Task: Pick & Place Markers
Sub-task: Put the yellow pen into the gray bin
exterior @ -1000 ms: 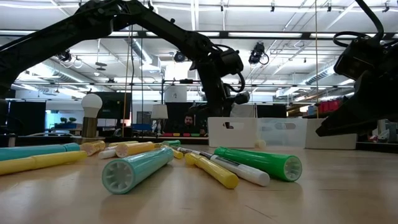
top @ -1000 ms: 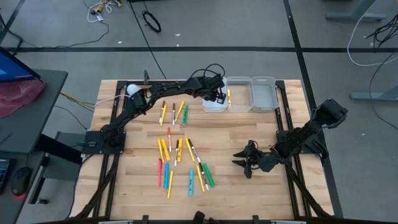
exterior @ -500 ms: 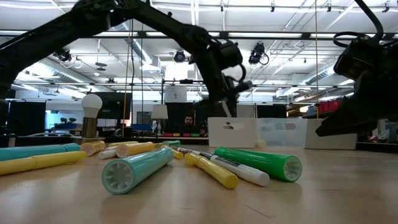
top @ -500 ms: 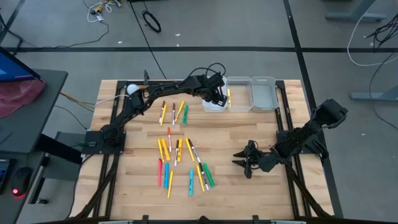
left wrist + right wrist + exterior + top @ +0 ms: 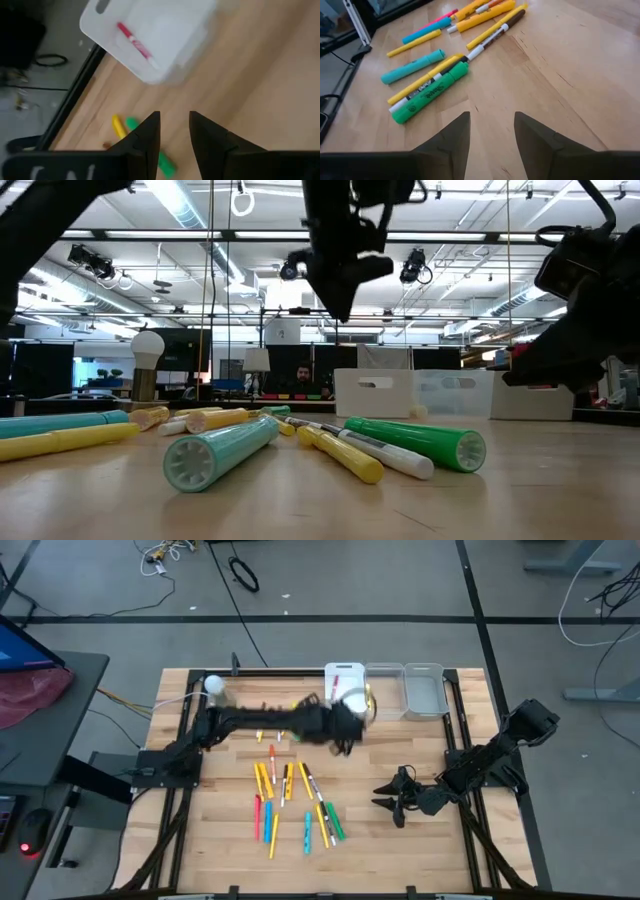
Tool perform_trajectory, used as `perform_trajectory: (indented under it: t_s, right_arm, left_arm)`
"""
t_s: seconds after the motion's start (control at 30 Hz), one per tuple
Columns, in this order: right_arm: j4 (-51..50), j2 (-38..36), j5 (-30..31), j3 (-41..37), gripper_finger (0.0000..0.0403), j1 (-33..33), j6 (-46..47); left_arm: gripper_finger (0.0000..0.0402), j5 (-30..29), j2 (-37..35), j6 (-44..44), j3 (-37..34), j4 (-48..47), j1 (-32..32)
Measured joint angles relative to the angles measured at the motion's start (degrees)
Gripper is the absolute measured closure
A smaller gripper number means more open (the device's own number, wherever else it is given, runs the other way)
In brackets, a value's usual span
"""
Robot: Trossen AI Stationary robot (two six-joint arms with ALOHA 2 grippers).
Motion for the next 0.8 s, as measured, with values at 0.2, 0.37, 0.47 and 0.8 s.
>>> perform_trajectory:
  t_s: [0.2,0.37,0.47,0.8]
  right_arm:
    - [1.7,0.0,-0.1,0.0,0.0248,0.0,-0.3]
    - [2.6,0.0,-0.1,0.0,0.0248,-0.1,-1.3]
    - [2.8,0.0,-0.1,0.0,0.0248,-0.1,-1.5]
    - [3.9,0.0,-0.1,0.0,0.0248,-0.1,-1.8]
  left_arm:
    - [0.0295,-2.1,0.0,-5.7,0.0,-11.8,-10.2]
    - [0.0307,-4.8,-0.4,-10.6,0.0,-20.3,-18.1]
    - [0.0317,-5.1,-0.6,-11.1,-0.4,-20.4,-22.3]
    - [0.0385,-9.7,-9.6,-32.5,-18.2,-20.0,-29.2]
